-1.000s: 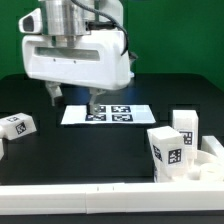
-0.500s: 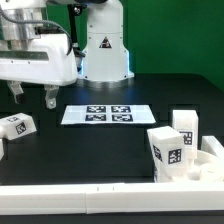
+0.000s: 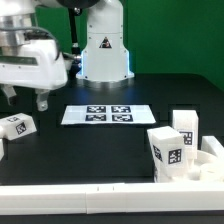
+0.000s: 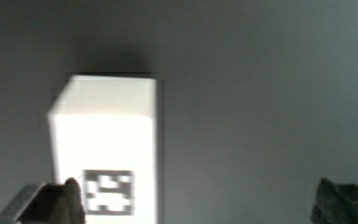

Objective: Assemble stool

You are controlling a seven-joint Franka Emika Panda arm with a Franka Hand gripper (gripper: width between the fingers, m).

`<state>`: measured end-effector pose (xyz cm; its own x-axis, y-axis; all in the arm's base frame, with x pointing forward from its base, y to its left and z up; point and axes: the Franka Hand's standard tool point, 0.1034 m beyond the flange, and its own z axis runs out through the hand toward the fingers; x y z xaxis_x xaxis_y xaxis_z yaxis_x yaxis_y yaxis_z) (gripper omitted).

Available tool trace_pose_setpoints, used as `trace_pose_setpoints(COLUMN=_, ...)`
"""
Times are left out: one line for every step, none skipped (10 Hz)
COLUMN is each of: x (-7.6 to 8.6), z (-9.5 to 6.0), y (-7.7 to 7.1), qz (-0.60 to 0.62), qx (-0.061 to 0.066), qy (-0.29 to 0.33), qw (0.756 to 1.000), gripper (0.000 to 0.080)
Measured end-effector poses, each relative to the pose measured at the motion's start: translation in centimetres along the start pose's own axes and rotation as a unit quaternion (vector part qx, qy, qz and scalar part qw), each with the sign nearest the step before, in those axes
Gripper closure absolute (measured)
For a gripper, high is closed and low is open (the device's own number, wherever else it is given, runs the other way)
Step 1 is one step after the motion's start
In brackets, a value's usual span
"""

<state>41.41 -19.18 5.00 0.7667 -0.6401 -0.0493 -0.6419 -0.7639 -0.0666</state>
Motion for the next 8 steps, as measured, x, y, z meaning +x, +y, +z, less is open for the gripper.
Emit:
trace_pose_setpoints(x=0.0, z=1.0, y=1.3, qz=0.007, qx=-0.007, qy=-0.003, qw=1.000, gripper=0.0151)
trace_pose_setpoints(x=-0.1, z=2.2, y=1.9, qz=0.010, qx=-0.016, qy=-0.005, qw=1.000, gripper=0.0151)
trace_pose_setpoints(x=0.1, z=2.8, y=1.6, qz=0.007, qx=-0.020, qy=-0.006, qw=1.000, gripper=0.0151)
trace_pose_setpoints(x=0.2, z=3.4, y=1.4, qz=0.001, qx=-0.030, qy=0.009, qw=1.000, gripper=0.0151)
trace_pose_setpoints(x=0.0, z=3.7, y=1.1, qz=-0.001, qx=-0.034, qy=0.016, qw=0.999, gripper=0.0151)
trace_pose_setpoints(x=0.0, z=3.7, y=1.2, qz=0.003, qx=-0.033, qy=0.014, qw=0.999, gripper=0.0178)
trace_pose_setpoints(x=0.1, z=3.7, y=1.2, qz=0.003, qx=-0.033, qy=0.015, qw=0.999, gripper=0.0357)
trace_pose_setpoints(x=0.0, z=3.7, y=1.2, qz=0.010, qx=-0.033, qy=0.015, qw=0.999, gripper=0.0357)
